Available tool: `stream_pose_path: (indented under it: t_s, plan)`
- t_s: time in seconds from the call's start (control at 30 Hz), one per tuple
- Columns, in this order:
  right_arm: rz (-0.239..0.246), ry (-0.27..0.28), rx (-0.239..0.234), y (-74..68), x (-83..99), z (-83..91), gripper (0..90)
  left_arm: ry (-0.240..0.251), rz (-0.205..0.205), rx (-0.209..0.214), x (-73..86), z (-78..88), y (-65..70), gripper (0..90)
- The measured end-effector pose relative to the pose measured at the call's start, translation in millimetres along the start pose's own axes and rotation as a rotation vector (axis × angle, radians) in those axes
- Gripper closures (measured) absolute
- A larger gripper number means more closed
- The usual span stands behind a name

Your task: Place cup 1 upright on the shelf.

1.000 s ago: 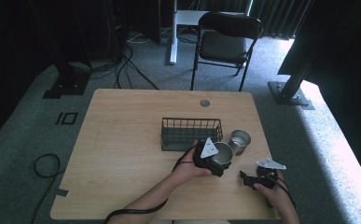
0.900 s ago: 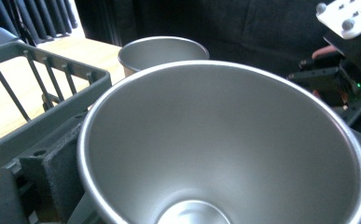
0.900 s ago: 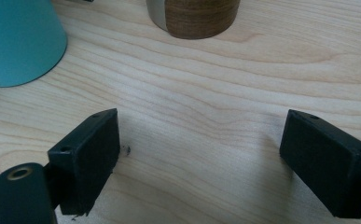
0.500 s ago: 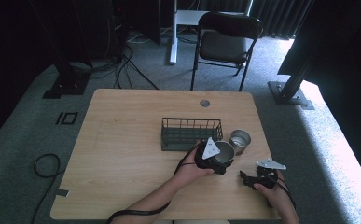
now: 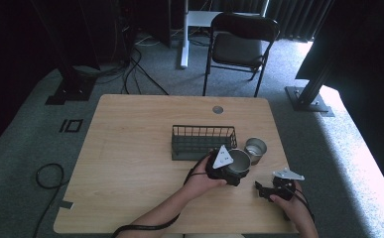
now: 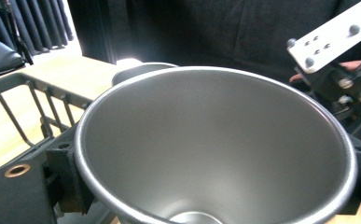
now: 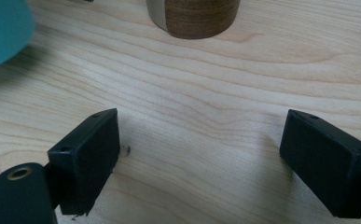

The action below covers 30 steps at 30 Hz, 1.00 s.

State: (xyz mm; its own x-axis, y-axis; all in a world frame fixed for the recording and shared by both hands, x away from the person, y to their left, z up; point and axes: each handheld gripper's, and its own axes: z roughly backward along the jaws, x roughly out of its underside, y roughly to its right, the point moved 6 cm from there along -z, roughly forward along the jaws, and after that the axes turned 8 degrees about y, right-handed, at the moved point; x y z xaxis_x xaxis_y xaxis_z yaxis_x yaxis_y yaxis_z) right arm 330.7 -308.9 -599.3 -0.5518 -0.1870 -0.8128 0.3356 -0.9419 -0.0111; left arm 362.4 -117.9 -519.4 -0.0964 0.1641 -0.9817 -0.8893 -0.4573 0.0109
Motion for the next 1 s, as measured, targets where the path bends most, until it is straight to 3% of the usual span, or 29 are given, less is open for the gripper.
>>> stream_pose_path:
  t_s: [0.5, 0.8, 1.0]
  plan:
    - [0.001, 0.0, 0.0, 0.1, 0.0, 0.0, 11.8, 0.052, -0.005, -0.027, -30.7, 22.4, -9.6, 13.3]
    - [0.001, 0.0, 0.0, 0.0, 0.0, 0.0, 11.8, 0.095, -0.013, -0.088, -59.8, 42.6, -28.4, 13.3]
    - [0.0, 0.0, 0.0, 0.1, 0.0, 0.0, 11.8, 0.118, -0.014, -0.156, -75.5, 54.8, -45.0, 13.3]
